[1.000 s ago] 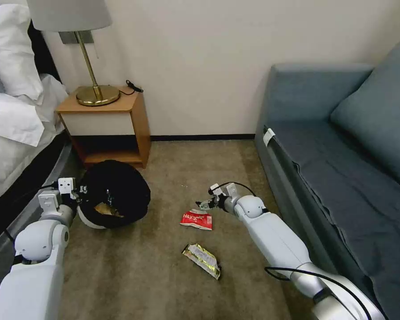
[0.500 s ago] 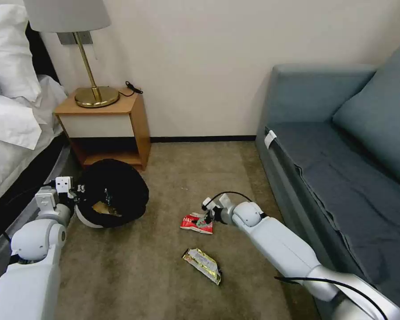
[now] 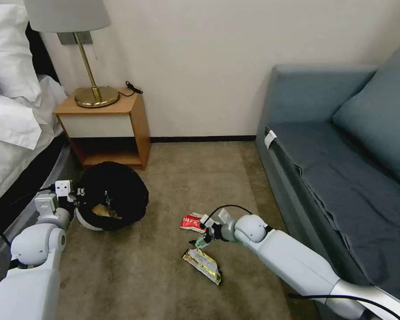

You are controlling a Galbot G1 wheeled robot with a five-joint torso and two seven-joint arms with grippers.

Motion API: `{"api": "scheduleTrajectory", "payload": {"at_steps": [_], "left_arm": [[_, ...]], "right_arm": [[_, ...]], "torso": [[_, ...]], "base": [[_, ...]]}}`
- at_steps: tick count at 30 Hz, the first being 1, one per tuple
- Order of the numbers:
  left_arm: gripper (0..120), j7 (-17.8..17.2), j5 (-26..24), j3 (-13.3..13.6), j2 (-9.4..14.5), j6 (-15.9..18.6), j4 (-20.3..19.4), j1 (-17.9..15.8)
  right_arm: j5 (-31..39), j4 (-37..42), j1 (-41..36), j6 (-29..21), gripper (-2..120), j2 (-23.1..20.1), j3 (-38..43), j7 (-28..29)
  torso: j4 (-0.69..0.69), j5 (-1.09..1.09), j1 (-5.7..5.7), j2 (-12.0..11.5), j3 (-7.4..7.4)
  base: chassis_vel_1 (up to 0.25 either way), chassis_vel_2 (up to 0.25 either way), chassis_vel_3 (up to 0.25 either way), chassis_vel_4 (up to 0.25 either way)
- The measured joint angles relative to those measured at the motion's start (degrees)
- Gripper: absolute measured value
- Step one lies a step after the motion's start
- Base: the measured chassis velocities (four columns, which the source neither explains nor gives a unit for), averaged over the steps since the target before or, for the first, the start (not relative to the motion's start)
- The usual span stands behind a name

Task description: Pick up the trash bin, then pick up the garbage on the floor and place it into the trash bin.

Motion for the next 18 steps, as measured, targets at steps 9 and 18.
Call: {"api": "scheduleTrajectory", "payload": {"at_steps": [9,18], "left_arm": [[4,-0.02,1.01,0.99,-1.55,-0.24,0.4,-0.1],[4,0.01,0.95,0.5,-1.52,-0.73,1.3,-0.3]], "right_arm": [[-6.76,-5.71,-2.85,2.16,100,3.86,1.41,-0.98],[-9.53,-8.82,-4.38,3.39,100,4.88,2.34,-1.19]], "torso": [[0.0,-0.02,0.0,0.0,0.0],[0.0,-0.01,0.0,0.0,0.0]], "base": [[0.0,0.0,0.0,0.0],[0.0,0.0,0.0,0.0]]}}
